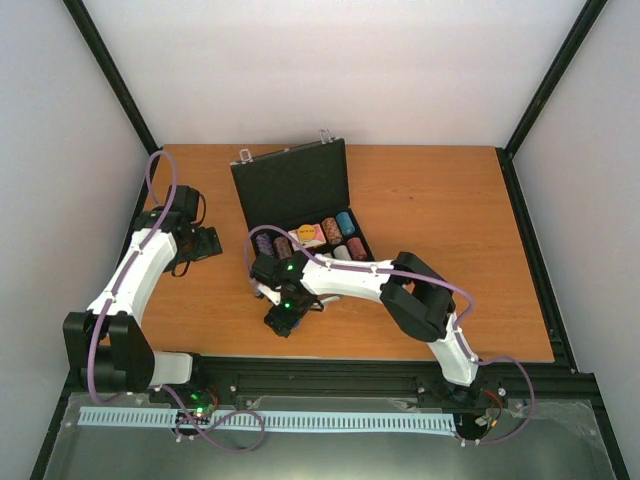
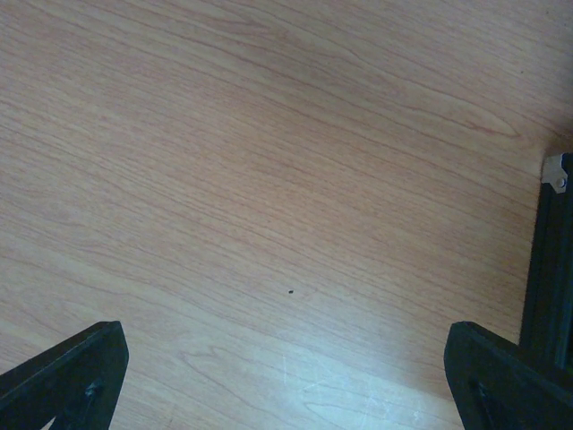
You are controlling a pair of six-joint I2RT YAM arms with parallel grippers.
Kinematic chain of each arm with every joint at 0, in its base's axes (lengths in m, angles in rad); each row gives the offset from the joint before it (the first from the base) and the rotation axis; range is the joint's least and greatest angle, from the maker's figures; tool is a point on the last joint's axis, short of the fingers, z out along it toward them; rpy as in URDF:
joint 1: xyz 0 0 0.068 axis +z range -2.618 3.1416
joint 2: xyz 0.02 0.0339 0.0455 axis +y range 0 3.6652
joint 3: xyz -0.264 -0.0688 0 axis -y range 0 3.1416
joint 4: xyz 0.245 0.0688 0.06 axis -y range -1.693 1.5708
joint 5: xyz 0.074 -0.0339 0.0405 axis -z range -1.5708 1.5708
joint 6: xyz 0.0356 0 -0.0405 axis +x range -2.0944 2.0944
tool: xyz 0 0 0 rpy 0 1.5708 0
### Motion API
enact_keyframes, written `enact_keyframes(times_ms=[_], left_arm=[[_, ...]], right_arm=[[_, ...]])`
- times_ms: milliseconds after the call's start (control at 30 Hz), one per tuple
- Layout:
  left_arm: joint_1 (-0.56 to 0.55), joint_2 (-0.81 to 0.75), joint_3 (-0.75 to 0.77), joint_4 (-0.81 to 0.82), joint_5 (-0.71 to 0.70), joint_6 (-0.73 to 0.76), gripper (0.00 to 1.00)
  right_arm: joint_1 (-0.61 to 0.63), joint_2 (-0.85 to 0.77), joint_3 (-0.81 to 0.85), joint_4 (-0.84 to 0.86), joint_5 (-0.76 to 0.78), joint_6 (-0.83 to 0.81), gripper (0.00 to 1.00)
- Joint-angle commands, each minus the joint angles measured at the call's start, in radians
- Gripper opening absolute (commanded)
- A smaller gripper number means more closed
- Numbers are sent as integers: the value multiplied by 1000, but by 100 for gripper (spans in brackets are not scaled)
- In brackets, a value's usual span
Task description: Pack up texas hold em set
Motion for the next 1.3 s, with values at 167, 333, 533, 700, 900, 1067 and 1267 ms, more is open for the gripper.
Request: enact_keyframes(times_ms=[167, 333, 533, 700, 900, 1067, 1267], left_arm=[[4, -19, -9, 16, 5, 16, 100], [4, -31, -14, 14, 6, 18, 100], [5, -35, -16, 15, 7, 18, 100], [5, -32, -14, 17, 10, 20, 100], [5, -30, -14, 17, 18, 21, 100], [4, -34, -17, 19, 14, 21, 100], [5, -36, -18, 18, 12, 20, 100]], right_arm=[[8, -62, 0, -18, 102, 40, 96], [8, -33, 1, -20, 85, 44, 100], [20, 4, -1, -30, 110, 49, 100], [27, 29, -13, -10, 118, 68, 100], [26, 56, 1, -5, 139, 81, 98], [30, 62, 11, -32, 177, 87, 89], [46, 58, -1, -51, 197, 85, 74]])
